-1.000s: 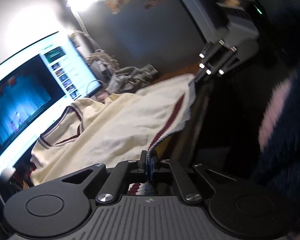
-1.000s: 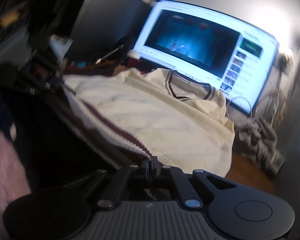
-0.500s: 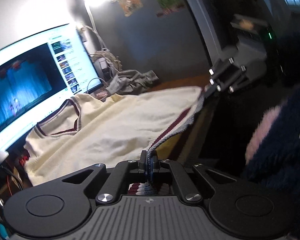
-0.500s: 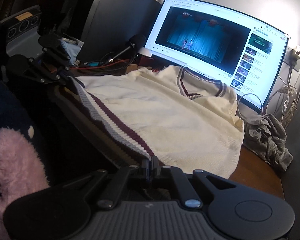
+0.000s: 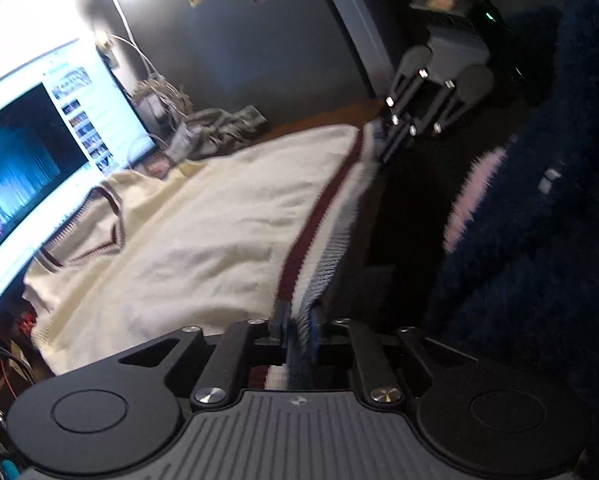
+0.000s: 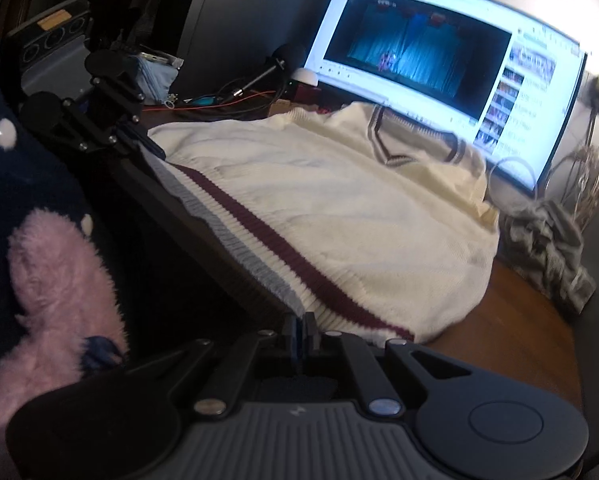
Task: Fold clothes
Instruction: 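Lower the hem onto the desk and open both tools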
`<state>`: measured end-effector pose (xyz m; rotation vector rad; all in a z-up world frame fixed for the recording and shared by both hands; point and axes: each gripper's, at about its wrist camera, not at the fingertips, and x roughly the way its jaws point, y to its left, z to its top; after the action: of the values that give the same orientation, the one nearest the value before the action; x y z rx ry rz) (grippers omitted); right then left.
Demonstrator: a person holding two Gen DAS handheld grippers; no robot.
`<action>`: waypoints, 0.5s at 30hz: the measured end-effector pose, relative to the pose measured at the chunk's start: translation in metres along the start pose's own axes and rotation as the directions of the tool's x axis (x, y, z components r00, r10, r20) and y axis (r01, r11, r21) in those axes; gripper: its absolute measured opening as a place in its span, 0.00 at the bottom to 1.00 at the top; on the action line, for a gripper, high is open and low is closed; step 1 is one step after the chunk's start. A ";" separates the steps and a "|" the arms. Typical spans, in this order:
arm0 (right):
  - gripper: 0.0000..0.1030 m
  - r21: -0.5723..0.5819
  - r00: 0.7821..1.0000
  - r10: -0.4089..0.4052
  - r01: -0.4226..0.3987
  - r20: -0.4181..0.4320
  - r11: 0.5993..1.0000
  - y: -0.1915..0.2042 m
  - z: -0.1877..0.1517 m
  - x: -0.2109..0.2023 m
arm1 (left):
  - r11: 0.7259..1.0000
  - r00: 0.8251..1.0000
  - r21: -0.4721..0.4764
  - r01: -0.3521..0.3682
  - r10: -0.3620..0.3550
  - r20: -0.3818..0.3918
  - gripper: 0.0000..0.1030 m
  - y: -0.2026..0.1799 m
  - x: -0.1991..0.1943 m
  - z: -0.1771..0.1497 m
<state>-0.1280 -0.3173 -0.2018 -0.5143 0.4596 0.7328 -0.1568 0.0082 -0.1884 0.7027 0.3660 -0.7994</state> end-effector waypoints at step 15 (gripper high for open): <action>0.40 0.357 0.987 -0.105 0.056 0.120 0.932 -0.074 0.011 -0.018 | 0.884 0.982 -0.427 -0.190 0.179 -0.065 0.46 0.077 -0.030 -0.015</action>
<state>-0.0842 -0.3663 -0.1624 -0.1419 0.4264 0.5846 -0.1185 0.0718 -0.1492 0.3220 0.4724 -0.5022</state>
